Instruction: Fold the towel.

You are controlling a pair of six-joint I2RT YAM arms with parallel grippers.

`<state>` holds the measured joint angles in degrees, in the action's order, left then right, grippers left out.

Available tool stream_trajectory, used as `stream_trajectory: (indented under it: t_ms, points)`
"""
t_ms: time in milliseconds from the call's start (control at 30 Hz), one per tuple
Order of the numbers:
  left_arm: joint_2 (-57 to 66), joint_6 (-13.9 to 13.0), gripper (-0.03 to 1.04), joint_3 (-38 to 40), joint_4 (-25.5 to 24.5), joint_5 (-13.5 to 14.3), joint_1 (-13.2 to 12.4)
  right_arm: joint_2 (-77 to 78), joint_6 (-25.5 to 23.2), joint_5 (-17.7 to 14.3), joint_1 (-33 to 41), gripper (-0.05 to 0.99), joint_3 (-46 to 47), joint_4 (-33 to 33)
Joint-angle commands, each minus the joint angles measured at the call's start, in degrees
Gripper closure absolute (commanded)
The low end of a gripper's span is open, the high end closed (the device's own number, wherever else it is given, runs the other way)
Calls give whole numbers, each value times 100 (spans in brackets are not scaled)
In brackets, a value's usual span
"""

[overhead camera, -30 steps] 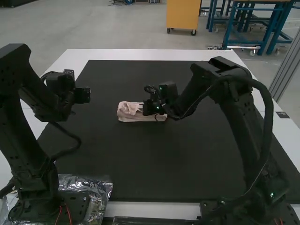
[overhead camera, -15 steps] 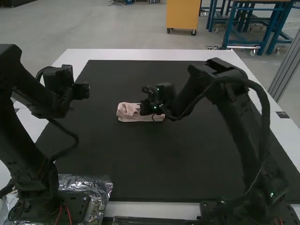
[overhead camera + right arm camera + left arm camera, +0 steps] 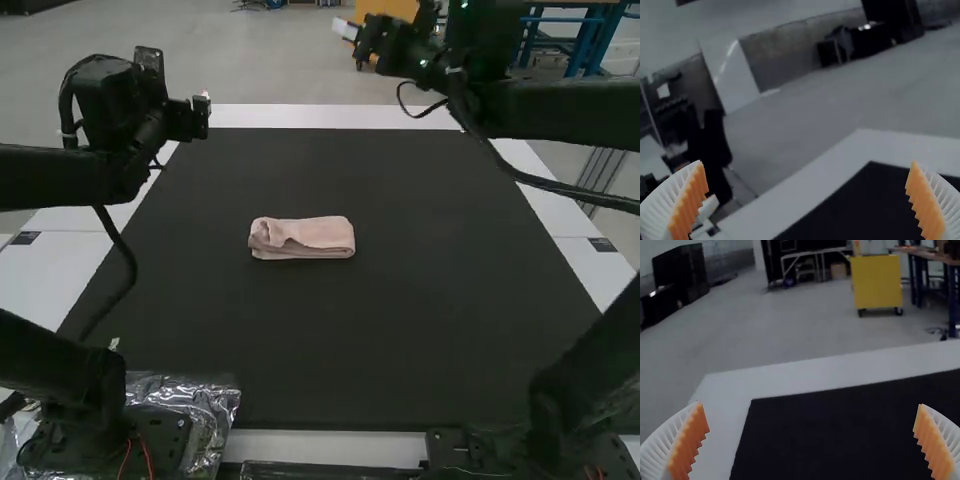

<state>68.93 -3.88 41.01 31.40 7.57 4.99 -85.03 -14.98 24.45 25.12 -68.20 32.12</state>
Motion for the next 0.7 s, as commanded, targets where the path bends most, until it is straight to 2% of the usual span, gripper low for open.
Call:
stream_trajectory:
  t_ms: [0,167,267,433,667]
  points:
    - [-617,-254,4,161,-125,95,177,936,22,-177,-236,2,308,-188]
    - [-1461,-385,4,-6,-565,25,248,2553,4,-441,-552,2,861,-628]
    - [-2067,-385,4,-190,-626,-81,300,3599,-101,-546,-966,2,1257,-812]
    - [-3034,-385,4,-472,-1083,-221,327,5357,-567,-327,-1809,2,1934,-1015]
    - [-4985,-385,4,-1060,-1285,-212,309,7853,-725,-212,-2548,2,2470,-1814]
